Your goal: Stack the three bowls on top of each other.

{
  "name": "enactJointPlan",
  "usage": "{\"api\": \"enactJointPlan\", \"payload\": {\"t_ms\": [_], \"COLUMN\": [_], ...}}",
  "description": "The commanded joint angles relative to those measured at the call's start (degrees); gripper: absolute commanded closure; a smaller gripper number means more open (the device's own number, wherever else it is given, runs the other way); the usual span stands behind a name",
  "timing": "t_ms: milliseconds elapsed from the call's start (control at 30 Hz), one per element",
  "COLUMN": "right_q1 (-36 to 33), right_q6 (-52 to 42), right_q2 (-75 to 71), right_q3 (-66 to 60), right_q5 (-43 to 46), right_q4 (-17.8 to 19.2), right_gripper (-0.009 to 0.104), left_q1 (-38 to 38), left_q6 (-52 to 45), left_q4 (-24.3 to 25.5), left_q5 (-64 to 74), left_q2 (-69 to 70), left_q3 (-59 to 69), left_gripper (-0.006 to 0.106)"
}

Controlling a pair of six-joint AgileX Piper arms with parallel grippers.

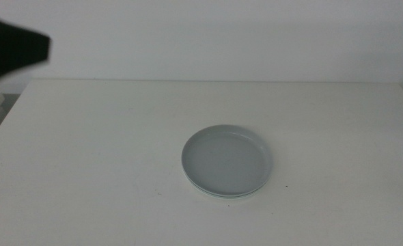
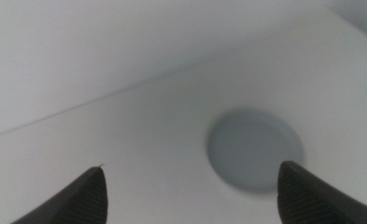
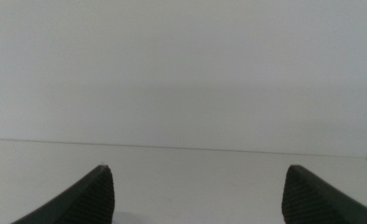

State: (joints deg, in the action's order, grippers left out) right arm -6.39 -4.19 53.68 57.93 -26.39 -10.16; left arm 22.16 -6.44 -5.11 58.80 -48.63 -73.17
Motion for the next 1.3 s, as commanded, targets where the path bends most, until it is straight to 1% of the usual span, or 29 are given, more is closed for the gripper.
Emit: {"api": "enactJointPlan", "payload": {"t_ms": [0,100,200,267,400,533,700,1133,1200,1267], "right_q1": [0.1,0.1,0.1,0.1,0.1,0.1,0.1,0.1,0.1,0.1], "right_q6": [-0.13,-0.13,-0.13,-0.13,-0.13,0.87,1.14,1.36,1.34,1.34], "right_q2": [-0.24,-0.24,-0.24,-0.24,-0.24,-0.24,-0.24,-0.24,-0.24,-1.88], "right_q3": [-0.18,-0.18,-0.18,-0.18,-0.18,-0.18,-0.18,-0.18,-1.42,-4.22], "right_q5": [0.65,0.65,0.65,0.65,0.65,0.65,0.65,0.65,0.95,3.05], "right_q4": [0.64,0.65,0.65,0.65,0.65,0.65,0.65,0.65,0.65,0.53], "right_gripper": [0.002,0.002,0.002,0.002,0.002,0.002,0.002,0.002,0.002,0.002], "left_q1": [-0.8,-5.01,-11.42,-15.92,-20.55,-21.46,-21.58,-21.58,-21.58,-21.58], "left_q6": [10.86,10.79,10.69,8.86,7.75,7.75,7.75,7.75,7.75,7.75], "left_q4": [5.11,7.37,5.87,5.11,5.11,3.34,5.73,5.72,5.72,5.72], "left_q5": [-4.89,-14.12,-20.08,-22.75,-23.73,-23.09,-23.68,-23.5,-24.34,-26.73], "left_q2": [1.44,5.73,10.25,12.59,15.38,16.0,16.0,16.39,17.63,19.61], "left_q3": [1.79,7.15,12.64,15.58,18.86,19.39,19.39,19.52,20.94,24.19], "left_gripper": [0.007,0.007,0.007,0.007,0.007,0.007,0.007,0.007,0.007,0.007]}}
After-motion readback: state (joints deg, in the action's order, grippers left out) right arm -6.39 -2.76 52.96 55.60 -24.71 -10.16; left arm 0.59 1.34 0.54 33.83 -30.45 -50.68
